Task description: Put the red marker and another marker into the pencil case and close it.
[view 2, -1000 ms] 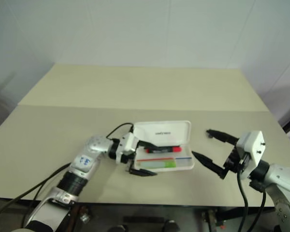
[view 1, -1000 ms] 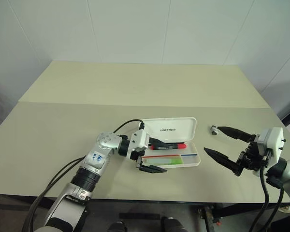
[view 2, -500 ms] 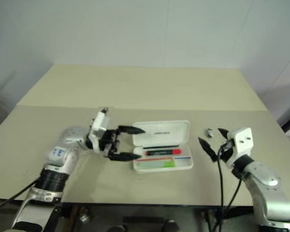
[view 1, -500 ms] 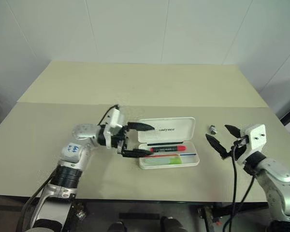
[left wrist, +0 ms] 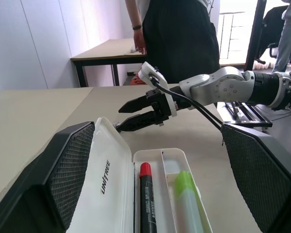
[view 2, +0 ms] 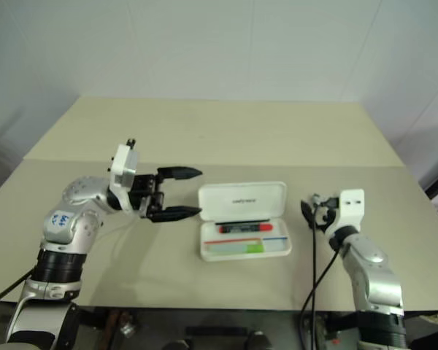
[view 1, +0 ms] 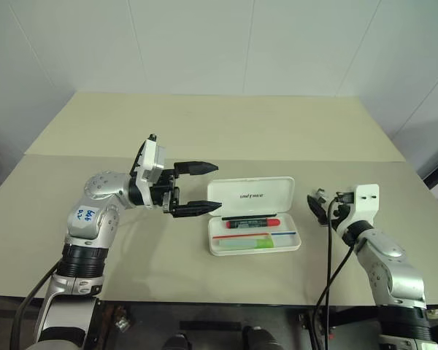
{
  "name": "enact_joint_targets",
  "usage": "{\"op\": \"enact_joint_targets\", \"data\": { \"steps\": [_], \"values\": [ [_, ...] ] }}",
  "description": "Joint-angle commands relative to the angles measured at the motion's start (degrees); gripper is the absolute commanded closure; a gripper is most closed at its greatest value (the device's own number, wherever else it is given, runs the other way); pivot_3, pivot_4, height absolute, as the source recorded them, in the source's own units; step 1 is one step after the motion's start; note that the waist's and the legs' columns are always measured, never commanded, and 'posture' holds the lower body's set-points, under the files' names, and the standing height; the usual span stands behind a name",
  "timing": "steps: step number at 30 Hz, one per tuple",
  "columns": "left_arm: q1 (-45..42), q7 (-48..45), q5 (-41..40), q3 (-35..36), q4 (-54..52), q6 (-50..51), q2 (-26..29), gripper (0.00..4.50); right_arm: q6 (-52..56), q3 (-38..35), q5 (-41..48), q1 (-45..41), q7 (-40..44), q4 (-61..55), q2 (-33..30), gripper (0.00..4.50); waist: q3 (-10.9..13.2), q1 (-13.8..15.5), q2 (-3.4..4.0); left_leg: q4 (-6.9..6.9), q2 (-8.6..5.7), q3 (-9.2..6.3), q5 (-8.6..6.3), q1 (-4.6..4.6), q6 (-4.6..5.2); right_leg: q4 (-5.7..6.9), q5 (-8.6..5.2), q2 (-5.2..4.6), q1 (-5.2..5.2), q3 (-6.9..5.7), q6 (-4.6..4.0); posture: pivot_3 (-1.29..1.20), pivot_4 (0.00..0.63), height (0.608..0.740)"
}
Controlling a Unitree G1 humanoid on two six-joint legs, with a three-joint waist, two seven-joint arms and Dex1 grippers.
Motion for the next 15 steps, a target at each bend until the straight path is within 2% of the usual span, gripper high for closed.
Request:
{"op": "enact_joint_targets", "data": {
  "steps": [1,15],
  "values": [
    [0.52,0.46,-2.03,1.48,-3.23,0.55,0.91,0.03,-0.14,0.29,-1.60,-1.81,-2.06,1.25,0.45,0.00,0.00,-0.20,0.00,-0.01,0.00,0.00,0.00,-0.01,0.00,0.02,0.00,0.00,-0.03,0.00,0.00,0.00,0.150,0.740],
    [-2.25,-0.16,-0.57,0.66,-2.02,-0.90,2.69,0.03,-6.10,1.62,-5.43,-10.04,-4.33,14.66,3.53,0.00,0.00,-1.24,0.00,-0.01,0.00,0.02,0.03,-0.05,-0.04,0.25,-0.02,0.02,-0.21,0.02,-0.03,0.00,0.150,0.740]
  ]
}}
